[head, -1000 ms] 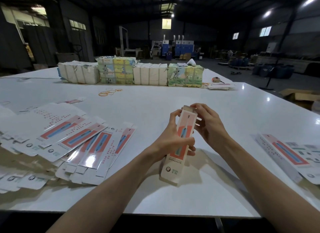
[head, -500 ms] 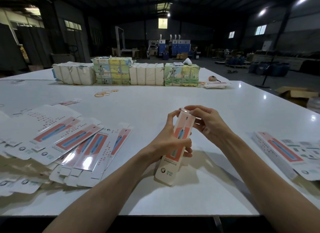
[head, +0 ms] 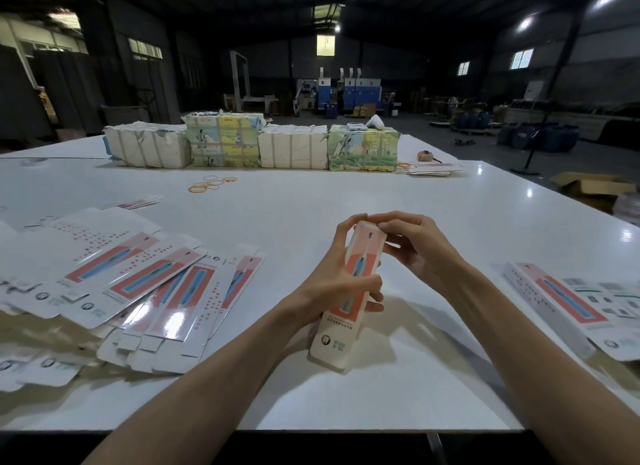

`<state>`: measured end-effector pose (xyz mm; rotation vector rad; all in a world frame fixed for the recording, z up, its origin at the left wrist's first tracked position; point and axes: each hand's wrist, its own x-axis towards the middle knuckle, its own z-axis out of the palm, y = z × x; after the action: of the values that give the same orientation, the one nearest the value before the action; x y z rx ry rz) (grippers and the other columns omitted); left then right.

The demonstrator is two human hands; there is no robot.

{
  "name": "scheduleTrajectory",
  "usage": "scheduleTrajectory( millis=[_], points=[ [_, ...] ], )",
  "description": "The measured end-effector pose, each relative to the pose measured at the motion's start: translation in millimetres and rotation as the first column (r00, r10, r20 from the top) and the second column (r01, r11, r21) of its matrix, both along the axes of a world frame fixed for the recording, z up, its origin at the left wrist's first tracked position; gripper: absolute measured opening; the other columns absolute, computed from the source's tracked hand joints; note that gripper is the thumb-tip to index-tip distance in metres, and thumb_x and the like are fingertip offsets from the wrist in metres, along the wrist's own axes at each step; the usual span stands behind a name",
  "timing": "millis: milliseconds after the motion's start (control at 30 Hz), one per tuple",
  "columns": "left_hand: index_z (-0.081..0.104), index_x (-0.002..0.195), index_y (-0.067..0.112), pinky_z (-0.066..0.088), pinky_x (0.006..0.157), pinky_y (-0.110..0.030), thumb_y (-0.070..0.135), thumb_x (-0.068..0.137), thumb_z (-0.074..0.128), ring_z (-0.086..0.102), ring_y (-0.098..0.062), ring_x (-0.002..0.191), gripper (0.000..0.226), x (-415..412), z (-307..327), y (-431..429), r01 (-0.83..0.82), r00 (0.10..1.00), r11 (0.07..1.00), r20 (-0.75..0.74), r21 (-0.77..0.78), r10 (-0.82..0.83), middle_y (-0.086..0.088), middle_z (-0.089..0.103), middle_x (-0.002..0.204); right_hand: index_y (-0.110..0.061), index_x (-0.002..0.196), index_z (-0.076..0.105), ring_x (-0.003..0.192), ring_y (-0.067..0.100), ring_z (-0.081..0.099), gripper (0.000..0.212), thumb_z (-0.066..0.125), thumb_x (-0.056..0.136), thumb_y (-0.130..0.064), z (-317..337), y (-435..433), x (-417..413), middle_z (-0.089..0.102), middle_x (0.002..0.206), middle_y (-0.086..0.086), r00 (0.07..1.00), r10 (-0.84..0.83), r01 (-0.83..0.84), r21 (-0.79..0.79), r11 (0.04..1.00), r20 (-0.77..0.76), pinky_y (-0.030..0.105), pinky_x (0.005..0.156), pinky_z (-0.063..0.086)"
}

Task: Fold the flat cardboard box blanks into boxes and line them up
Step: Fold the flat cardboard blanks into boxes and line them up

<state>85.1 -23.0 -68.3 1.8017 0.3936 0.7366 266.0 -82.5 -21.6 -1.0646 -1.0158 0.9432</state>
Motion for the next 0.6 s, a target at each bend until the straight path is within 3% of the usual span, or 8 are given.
scheduleTrajectory(
  millis=[100, 200, 333, 600],
  points=[
    [0.020, 0.145, 0.061, 0.065, 0.069, -0.035, 0.014, 0.082, 0.084, 0.079, -0.031, 0.087, 0.101, 1.0, 1.4, 1.9, -0.042, 0.999, 0.998, 0.029, -0.053, 0.044, -0.008, 0.057, 0.125, -0.008, 0.118, 0.079, 0.116, 0.028, 0.071, 0.027, 0.056, 0.104, -0.005, -4.9, 2.9, -5.1, 0.075, 0.122, 0.012, 0.997, 0.078, -0.079, 0.050, 0.996, 0.011, 0.035, 0.089, 0.061],
    [0.025, 0.143, 0.061, 0.065, 0.069, -0.036, 0.008, 0.081, 0.085, 0.079, -0.028, 0.089, 0.102, 2.5, 1.4, 5.1, -0.076, 0.993, 0.993, 0.087, -0.093, 0.084, -0.009, 0.055, 0.125, -0.012, 0.132, 0.067, 0.112, 0.023, 0.073, 0.030, 0.065, 0.102, -0.014, -10.6, 7.2, -19.0, 0.075, 0.121, 0.002, 0.992, -0.072, 0.065, 0.065, 0.996, 0.102, 0.034, 0.089, 0.062],
    [0.027, 0.141, 0.064, 0.065, 0.069, -0.038, 0.007, 0.078, 0.085, 0.078, -0.021, 0.092, 0.103, 2.2, 1.3, 7.8, -0.099, 0.986, 0.988, 0.124, -0.119, 0.113, -0.007, 0.054, 0.121, -0.014, 0.127, 0.070, 0.102, 0.019, 0.076, 0.027, 0.065, 0.104, -0.026, -16.6, 3.5, -29.6, 0.076, 0.113, -0.001, 0.892, -0.220, 0.151, 0.199, 0.968, 0.395, 0.031, 0.082, 0.064],
    [0.025, 0.148, 0.059, 0.065, 0.070, -0.036, 0.004, 0.084, 0.082, 0.078, -0.026, 0.093, 0.101, 3.9, -1.2, 5.0, -0.054, 0.993, 0.989, 0.100, -0.135, 0.068, -0.013, 0.055, 0.125, -0.023, 0.112, 0.078, 0.096, 0.018, 0.078, 0.015, 0.068, 0.102, -0.022, -18.1, 0.1, -24.5, 0.080, 0.104, -0.007, 0.881, -0.261, 0.174, 0.244, 0.954, 0.394, 0.031, 0.080, 0.065]
  ],
)
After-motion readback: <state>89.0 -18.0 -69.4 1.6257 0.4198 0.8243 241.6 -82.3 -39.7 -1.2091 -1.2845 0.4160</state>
